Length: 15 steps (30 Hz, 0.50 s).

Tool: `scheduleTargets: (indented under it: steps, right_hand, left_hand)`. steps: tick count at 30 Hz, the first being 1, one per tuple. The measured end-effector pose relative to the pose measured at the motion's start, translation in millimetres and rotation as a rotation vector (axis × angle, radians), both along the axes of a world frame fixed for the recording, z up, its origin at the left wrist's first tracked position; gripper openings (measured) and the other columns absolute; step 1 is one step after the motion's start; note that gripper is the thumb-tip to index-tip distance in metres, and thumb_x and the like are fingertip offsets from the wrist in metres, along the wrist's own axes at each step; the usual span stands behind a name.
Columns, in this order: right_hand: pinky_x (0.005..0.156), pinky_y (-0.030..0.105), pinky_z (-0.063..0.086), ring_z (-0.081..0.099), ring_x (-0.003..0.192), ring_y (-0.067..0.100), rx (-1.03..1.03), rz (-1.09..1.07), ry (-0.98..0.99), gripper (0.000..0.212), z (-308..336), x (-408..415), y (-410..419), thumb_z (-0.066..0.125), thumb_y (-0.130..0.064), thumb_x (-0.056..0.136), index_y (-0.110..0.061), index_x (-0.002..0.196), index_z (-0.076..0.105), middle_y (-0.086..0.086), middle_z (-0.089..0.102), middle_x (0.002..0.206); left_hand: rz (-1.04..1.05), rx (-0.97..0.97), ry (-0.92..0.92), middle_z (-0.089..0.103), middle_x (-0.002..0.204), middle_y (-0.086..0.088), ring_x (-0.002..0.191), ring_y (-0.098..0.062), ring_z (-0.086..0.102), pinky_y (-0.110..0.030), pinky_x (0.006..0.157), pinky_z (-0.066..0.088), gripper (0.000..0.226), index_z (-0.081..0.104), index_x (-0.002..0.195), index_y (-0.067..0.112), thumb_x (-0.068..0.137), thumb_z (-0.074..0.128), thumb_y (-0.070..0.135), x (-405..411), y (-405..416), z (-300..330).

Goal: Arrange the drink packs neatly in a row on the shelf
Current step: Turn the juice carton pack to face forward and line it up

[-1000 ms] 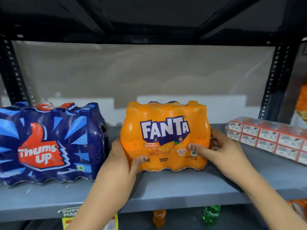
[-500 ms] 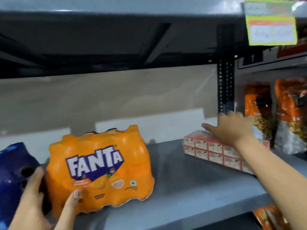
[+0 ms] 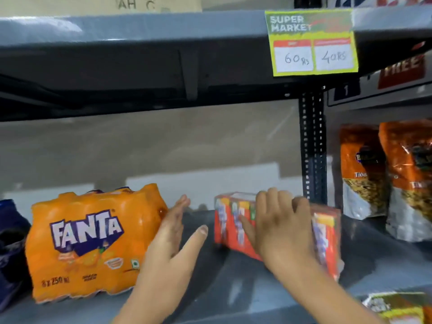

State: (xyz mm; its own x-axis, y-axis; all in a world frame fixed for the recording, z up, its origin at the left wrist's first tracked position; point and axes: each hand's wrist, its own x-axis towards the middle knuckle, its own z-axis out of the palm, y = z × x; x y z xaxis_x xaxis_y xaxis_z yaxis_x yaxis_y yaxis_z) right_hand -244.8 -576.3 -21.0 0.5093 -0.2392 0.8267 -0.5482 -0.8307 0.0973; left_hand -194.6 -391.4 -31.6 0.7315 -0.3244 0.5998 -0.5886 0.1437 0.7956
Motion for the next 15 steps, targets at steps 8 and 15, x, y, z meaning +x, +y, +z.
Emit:
scheduleTargets:
  steps: [8, 15]
  right_hand:
    - [0.078, 0.043, 0.033, 0.058, 0.088, 0.031, -0.045, 0.260, 0.008, 0.056, -13.7, -9.2, -46.6, 0.061, -0.056, 0.075, -0.011, 0.110, 0.064, 0.007, 0.063, 0.098]
    - [0.114, 0.047, -0.028, -0.036, 0.145, 0.030, 0.512, 0.329, 0.295, 0.119, -24.2, 3.3, -70.8, 0.027, -0.085, 0.071, -0.019, 0.145, -0.039, 0.001, -0.043, 0.154]
  left_hand:
    - [0.068, 0.301, 0.292, 0.071, 0.115, -0.002, 0.078, -0.003, 0.065, -0.018, 0.064, 0.050, 0.034, 0.062, 0.123, 0.014, 0.095, 0.063, 0.033, 47.2, -86.3, 60.7]
    - [-0.049, 0.265, 0.502, 0.073, 0.105, -0.034, 0.083, -0.031, 0.067, -0.037, 0.080, 0.054, 0.028, 0.068, 0.107, -0.011, 0.086, 0.073, 0.006, 56.5, -93.5, 53.8]
